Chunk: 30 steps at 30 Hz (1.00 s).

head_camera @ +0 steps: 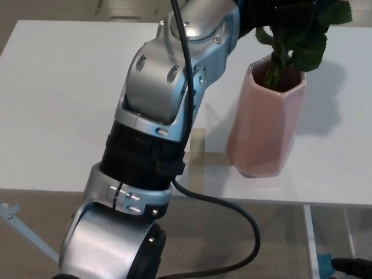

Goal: Use the left hand to pick up the rose and then lift and insert it into the pink vase.

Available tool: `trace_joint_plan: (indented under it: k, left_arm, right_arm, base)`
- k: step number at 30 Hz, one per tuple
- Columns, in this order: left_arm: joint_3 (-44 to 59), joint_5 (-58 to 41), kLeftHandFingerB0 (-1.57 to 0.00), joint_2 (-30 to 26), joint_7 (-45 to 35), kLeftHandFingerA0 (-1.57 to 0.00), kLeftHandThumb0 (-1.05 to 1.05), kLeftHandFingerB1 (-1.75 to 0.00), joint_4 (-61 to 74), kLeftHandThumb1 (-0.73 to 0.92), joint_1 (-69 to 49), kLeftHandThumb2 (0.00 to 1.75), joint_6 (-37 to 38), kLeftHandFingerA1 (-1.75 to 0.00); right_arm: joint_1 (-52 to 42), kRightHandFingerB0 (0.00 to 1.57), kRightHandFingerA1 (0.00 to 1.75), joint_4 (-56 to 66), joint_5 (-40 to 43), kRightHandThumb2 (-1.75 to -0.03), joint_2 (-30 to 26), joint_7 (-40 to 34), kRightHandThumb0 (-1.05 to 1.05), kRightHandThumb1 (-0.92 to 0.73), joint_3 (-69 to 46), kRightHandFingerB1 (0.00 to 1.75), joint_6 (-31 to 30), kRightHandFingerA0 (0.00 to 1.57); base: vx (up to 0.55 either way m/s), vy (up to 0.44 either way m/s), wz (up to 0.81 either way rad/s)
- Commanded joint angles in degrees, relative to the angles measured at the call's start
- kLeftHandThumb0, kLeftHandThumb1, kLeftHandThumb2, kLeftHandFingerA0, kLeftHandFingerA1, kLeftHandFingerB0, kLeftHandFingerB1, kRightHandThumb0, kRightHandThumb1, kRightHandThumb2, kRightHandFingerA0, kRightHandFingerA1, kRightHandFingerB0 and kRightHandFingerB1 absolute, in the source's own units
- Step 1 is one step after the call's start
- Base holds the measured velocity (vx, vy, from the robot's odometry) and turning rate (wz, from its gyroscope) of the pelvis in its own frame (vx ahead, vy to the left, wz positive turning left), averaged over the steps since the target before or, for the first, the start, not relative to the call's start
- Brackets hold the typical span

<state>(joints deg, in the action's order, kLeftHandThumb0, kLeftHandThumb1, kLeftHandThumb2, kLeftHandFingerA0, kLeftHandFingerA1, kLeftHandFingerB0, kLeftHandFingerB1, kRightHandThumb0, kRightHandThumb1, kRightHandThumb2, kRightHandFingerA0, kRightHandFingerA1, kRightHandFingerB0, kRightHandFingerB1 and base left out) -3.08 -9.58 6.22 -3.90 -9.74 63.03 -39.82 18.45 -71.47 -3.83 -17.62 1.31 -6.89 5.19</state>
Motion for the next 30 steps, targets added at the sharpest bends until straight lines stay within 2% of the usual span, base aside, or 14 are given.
trace_joint_plan:
  k: [1,22,28,30]
  left_arm:
    - [-0.2,0.4,-0.77,0.4,-0.3,-1.05,-0.17,-0.90,0.2,0.85,-1.0,0.65,1.5,-1.29]
    - [-2.4,1.6,-0.80,0.7,0.7,-1.03,-0.17,-0.89,1.5,0.84,-3.7,0.65,0.0,-1.29]
    - [-4.0,2.7,-0.83,0.7,0.6,-1.02,-0.17,-0.86,1.8,0.84,-6.2,0.66,0.9,-1.31]
    - [-4.2,2.7,-0.85,0.6,0.4,-1.03,-0.17,-0.80,2.0,0.84,-7.0,0.66,1.1,-1.30]
  right_arm:
    - [-0.4,0.55,0.43,-0.2,0.1,-0.59,-0.5,0.5,-0.28,-0.65,0.1,0.40,-0.4,0.64]
    - [0.3,0.56,0.43,-0.1,0.1,-0.59,-0.4,0.2,-0.28,-0.65,0.1,0.40,-0.8,0.64]
    - [0.1,0.56,0.43,0.0,0.2,-0.59,-0.4,0.5,-0.28,-0.65,0.0,0.40,-0.5,0.64]
    - [0.2,0.56,0.43,-0.1,0.5,-0.59,-0.4,0.6,-0.28,-0.65,-0.2,0.40,-0.7,0.64]
  base:
    - [0.00,0.000,0.00]
    - [0.00,0.000,0.00]
    - [0.00,0.000,0.00]
    - [0.00,0.000,0.00]
